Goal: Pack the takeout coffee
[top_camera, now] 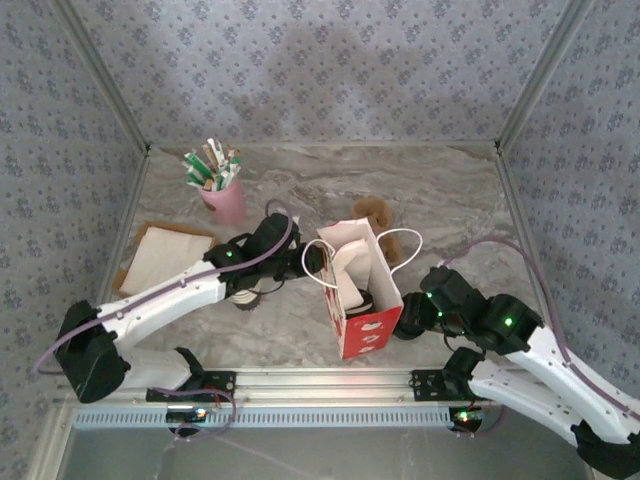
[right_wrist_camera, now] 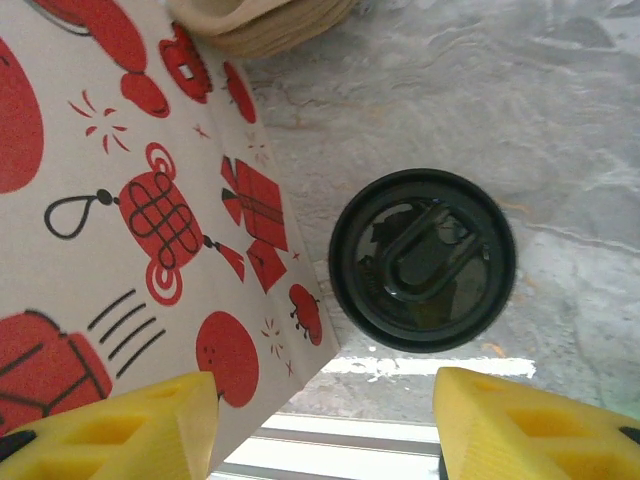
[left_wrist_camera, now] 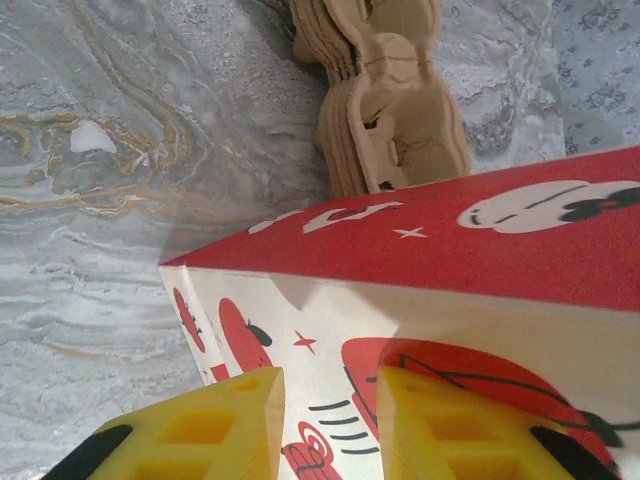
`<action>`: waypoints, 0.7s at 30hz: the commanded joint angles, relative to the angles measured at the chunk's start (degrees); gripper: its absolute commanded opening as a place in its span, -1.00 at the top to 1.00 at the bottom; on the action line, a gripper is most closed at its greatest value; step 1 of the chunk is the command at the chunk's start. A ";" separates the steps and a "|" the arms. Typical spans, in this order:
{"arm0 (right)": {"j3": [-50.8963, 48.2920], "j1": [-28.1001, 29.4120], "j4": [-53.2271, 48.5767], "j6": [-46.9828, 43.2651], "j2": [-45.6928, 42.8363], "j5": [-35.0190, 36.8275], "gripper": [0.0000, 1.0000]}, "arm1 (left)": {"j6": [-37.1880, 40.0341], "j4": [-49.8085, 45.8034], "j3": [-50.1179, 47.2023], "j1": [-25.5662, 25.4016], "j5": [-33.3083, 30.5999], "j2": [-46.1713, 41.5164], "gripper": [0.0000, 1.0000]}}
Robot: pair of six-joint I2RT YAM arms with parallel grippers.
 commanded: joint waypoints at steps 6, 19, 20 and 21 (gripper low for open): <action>-0.94 -0.28 8.11 0.00 3.08 -3.78 -0.22 | 1.53 4.14 4.59 5.44 4.32 3.45 0.41; 1.65 -6.68 -0.01 -7.59 -0.73 5.28 -0.42 | 4.69 -4.97 4.39 7.79 -1.29 -5.57 0.01; 2.07 -7.87 0.01 -9.22 -0.99 5.73 -0.48 | 5.21 -6.31 4.53 7.83 -2.50 -6.95 -0.06; 2.55 -9.15 0.38 -10.86 -1.30 6.04 -0.55 | 5.79 -7.97 4.65 7.96 -3.86 -8.43 -0.14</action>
